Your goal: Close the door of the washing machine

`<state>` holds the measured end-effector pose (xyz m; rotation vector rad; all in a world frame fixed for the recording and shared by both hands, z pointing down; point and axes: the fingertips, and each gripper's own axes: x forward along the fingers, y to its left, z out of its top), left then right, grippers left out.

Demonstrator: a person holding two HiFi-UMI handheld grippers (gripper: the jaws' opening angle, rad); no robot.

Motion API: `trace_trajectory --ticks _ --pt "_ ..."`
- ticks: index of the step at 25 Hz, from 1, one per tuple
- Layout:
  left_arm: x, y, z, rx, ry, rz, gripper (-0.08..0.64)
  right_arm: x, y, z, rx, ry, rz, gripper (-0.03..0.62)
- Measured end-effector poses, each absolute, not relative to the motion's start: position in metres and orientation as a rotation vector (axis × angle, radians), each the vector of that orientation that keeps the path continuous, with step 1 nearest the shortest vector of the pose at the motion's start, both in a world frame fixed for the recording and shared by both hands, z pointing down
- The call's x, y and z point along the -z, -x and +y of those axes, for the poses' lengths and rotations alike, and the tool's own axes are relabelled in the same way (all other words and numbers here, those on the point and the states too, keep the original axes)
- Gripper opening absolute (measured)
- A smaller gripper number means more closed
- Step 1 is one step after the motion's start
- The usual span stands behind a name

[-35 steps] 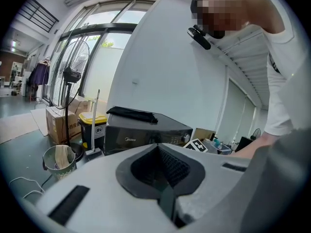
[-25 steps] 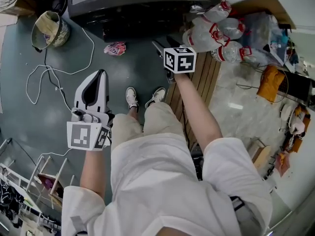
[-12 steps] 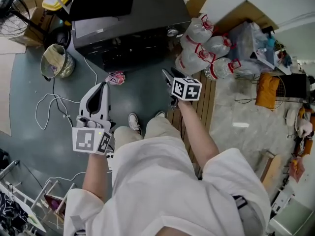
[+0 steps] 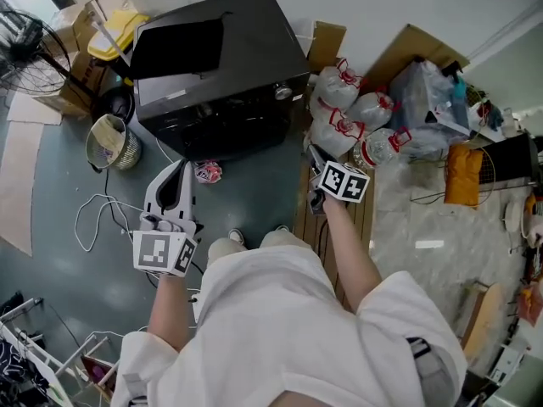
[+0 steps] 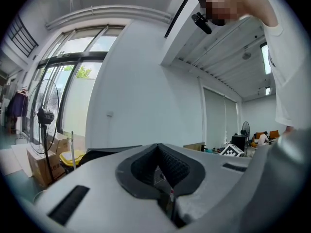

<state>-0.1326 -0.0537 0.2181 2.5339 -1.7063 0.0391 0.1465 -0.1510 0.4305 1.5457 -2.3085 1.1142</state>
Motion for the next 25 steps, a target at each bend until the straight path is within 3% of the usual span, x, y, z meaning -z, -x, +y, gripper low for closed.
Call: trace_trajectory --ticks 10,25 --pt "-0.175 0.128 -0.06 -0.001 -2.6 -1.785 0.003 -0.337 -0.21 -0.174 -0.982 -1.775 -2.482 -0.002" --pt "-0.106 0.189 -0.059 0.266 -2.527 -1.933 0.003 -0.139 -0.189 -0.169 -0.322 -1.793 -2.773 -0.002"
